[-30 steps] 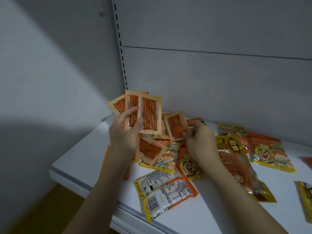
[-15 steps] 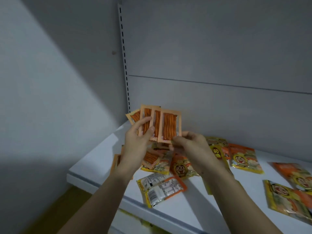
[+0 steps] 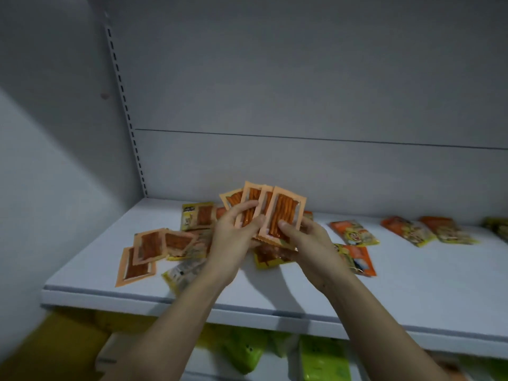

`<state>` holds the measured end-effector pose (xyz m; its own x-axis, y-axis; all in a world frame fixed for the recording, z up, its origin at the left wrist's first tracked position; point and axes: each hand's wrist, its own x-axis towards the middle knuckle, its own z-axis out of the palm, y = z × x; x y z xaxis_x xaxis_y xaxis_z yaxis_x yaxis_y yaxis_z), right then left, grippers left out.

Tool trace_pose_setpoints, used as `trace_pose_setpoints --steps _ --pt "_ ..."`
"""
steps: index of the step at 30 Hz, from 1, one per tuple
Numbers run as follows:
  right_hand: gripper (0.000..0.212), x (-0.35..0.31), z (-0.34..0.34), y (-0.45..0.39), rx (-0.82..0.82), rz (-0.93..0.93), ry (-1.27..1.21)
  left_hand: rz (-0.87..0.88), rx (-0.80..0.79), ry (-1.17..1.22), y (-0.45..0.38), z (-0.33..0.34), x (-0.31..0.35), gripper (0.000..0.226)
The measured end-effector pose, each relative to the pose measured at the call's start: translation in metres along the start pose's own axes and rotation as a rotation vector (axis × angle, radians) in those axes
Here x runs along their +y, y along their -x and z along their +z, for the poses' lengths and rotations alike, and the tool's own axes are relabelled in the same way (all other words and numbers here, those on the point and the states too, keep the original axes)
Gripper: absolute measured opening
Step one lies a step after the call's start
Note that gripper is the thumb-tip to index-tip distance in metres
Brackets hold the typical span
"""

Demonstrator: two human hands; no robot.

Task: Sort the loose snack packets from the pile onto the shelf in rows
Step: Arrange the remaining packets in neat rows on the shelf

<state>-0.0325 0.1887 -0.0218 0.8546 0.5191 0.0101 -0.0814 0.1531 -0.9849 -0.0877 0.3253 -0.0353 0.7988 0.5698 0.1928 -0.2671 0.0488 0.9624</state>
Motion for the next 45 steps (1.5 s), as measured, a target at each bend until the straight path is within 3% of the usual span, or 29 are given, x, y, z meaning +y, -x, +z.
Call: trace_pose_setpoints --steps 4,9,10,13,16,21,28,34,45 --pt "0.019 -0.012 -0.054 0.032 0.139 -0.003 0.032 -0.05 -0.105 0.063 0.025 0.05 0.006 0.037" --pt "0.016 -0.03 -0.139 0.095 0.237 0.06 0.044 -0.128 -0.206 0.044 0.075 0.127 -0.003 0.074" --pt "0.016 -0.032 -0.159 0.111 0.257 0.066 0.051 -0.149 -0.232 0.041 0.089 0.146 -0.005 0.07" --pt "0.013 -0.042 -0.222 0.165 0.326 0.09 0.095 -0.24 -0.339 -0.027 0.136 0.209 -0.007 0.03" --pt "0.013 -0.056 -0.284 0.217 0.377 0.1 0.101 -0.357 -0.434 0.066 0.184 0.272 -0.006 0.022" --pt "0.015 -0.081 -0.365 0.295 0.411 0.126 0.098 -0.423 -0.444 0.192 0.249 0.358 -0.007 0.024" --pt "0.015 -0.113 -0.473 0.363 0.525 0.083 0.192 -0.459 -0.582 0.159 0.309 0.472 -0.002 0.023" --pt "0.016 -0.119 -0.576 0.373 0.602 0.055 0.149 -0.446 -0.67 0.144 0.323 0.572 -0.019 0.024" --pt "0.013 -0.139 -0.807 0.352 0.78 0.081 0.07 -0.678 -0.821 0.244 0.302 0.814 -0.1 0.026"
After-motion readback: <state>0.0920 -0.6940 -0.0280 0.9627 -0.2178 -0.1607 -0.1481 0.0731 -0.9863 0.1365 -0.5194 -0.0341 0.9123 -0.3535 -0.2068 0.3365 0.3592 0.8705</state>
